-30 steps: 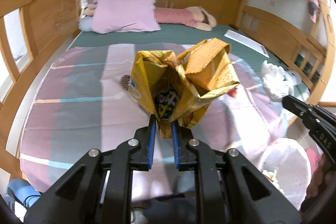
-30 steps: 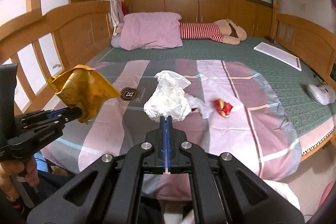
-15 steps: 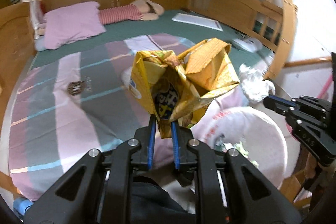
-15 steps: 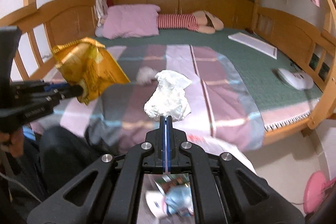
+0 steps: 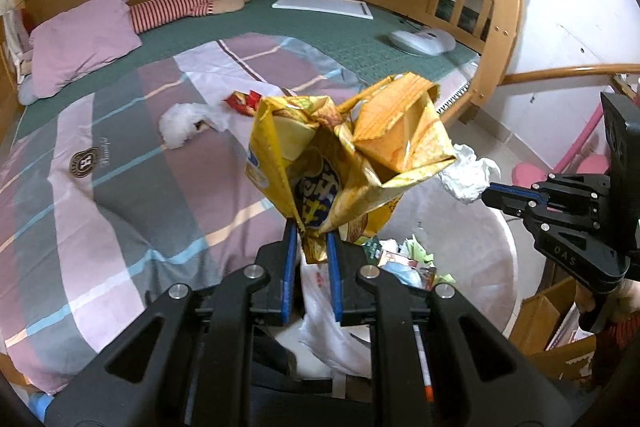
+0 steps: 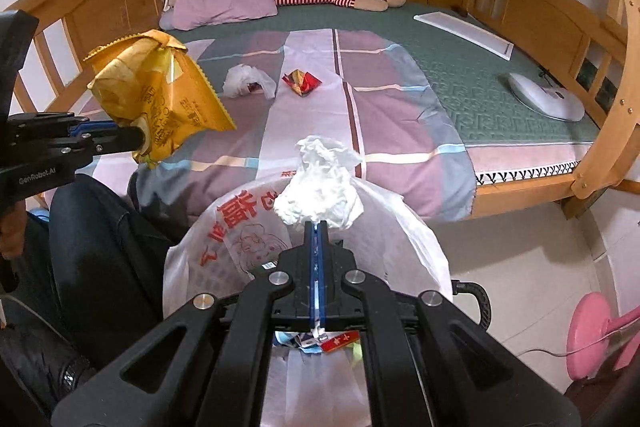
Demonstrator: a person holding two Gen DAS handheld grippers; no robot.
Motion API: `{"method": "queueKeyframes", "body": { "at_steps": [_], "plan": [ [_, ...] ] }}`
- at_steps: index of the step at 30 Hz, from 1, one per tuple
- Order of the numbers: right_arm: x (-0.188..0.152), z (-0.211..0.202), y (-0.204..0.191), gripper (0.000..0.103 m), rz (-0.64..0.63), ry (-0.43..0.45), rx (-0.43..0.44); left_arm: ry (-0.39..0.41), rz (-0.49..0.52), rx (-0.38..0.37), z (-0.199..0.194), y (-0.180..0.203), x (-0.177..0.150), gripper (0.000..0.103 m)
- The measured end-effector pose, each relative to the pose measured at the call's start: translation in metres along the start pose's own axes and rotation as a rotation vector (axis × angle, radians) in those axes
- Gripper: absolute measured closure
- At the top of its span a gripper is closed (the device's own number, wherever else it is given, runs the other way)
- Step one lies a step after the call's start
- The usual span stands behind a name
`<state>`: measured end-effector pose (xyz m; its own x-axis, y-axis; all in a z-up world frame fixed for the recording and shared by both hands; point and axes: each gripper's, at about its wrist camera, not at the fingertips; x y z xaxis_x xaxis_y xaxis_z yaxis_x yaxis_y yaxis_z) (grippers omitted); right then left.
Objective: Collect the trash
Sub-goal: 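Drop the yellow bag and white tissue into the trash bag with both tools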
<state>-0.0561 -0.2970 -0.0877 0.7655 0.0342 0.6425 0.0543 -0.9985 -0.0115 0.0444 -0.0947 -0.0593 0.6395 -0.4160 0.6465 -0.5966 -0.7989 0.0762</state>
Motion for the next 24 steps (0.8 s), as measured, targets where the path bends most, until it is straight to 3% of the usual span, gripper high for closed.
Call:
{"method": "queueKeyframes", "body": {
  "at_steps": [9,11,13,15,20,24],
  "plan": [
    [0.0,-0.014,0.008,0.098,0.001,-0.002,-0.034,-0.041,0.057,-0.031,0.01,0.022,0.001,0.087],
    [0.002,-0.021,0.007,0.089,-0.01,0.019,-0.055,-0.052,0.067,-0.038,0.013,0.027,-0.001,0.087],
    [0.004,-0.028,0.006,0.066,-0.018,0.044,-0.076,-0.062,0.077,-0.045,0.015,0.029,-0.002,0.087],
    [0.006,-0.033,0.007,0.06,-0.02,0.066,-0.095,-0.073,0.087,-0.057,0.018,0.035,-0.003,0.085],
    [0.008,-0.036,0.011,0.059,-0.013,0.079,-0.103,-0.11,0.139,-0.146,0.023,0.049,-0.01,0.072],
    [0.008,-0.037,0.014,0.059,-0.009,0.084,-0.104,-0.124,0.178,-0.142,0.028,0.059,-0.015,0.046]
  ]
}}
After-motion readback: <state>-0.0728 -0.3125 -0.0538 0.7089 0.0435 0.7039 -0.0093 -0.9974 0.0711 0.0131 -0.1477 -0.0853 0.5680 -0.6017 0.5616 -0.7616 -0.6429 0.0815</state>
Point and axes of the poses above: each gripper's, at about its wrist camera, not at the fingertips, and z roughly the way its jaws point, y to its right, x to its top, and after that the axes turned 1 degree about z, right-handed
